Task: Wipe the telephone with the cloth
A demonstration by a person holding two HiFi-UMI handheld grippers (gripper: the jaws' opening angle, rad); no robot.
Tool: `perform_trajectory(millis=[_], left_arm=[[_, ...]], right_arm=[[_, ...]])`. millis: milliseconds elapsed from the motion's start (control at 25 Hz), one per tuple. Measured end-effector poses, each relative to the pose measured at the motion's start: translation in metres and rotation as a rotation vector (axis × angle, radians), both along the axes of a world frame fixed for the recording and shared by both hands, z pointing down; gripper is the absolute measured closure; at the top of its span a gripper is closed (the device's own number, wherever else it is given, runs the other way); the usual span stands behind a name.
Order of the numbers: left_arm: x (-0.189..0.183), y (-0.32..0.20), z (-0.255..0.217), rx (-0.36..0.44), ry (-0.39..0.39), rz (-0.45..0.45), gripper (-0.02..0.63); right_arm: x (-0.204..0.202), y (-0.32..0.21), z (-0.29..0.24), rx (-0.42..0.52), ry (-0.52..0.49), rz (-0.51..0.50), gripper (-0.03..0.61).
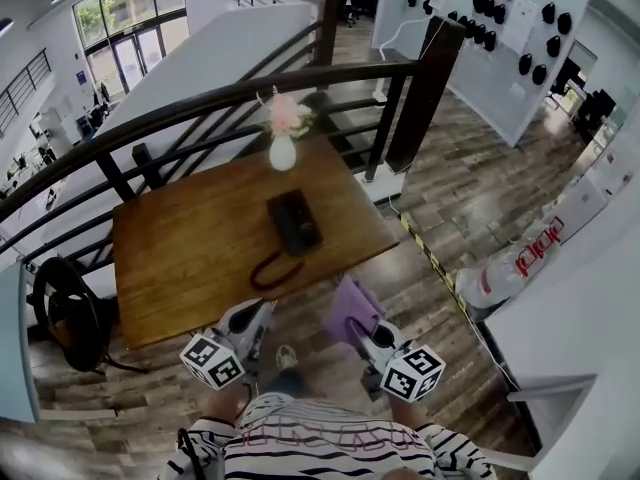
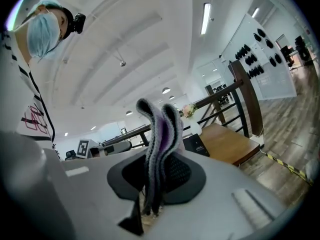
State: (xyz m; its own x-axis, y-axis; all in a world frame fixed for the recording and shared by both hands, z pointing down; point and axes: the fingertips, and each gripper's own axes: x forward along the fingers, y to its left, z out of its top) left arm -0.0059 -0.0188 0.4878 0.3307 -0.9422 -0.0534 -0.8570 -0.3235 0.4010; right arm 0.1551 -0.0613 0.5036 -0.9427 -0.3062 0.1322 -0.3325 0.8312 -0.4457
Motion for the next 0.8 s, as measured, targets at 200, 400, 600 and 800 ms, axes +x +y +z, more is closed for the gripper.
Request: perform_trajectory(millis=[200,400,600,800], left_arm=[[-0.038,-0.054,-0.001,0.007,0.01,0.012,0.615],[-0.088,-0.098,-0.006,0.01,0.018,0.009,0.615],[-0.138,-0.136,-0.006,0.013,-0.001,-0.003,0.615],[-0.173,-0.159,-0.003,0.008,0.008,-0.015,0.615]], right_arm=[[-0.046,-0.049,-0.006,0.019,0.022,-0.012,0.535],[-0.104,-0.097,-0.008,0.022,0.036,-0.037,0.535],[-0.157,-0.139,-0.005,0.023,0.042,-0.056,0.535],[-0.192,-0.168,0.001,0.008,0.046,-0.061,0.535]])
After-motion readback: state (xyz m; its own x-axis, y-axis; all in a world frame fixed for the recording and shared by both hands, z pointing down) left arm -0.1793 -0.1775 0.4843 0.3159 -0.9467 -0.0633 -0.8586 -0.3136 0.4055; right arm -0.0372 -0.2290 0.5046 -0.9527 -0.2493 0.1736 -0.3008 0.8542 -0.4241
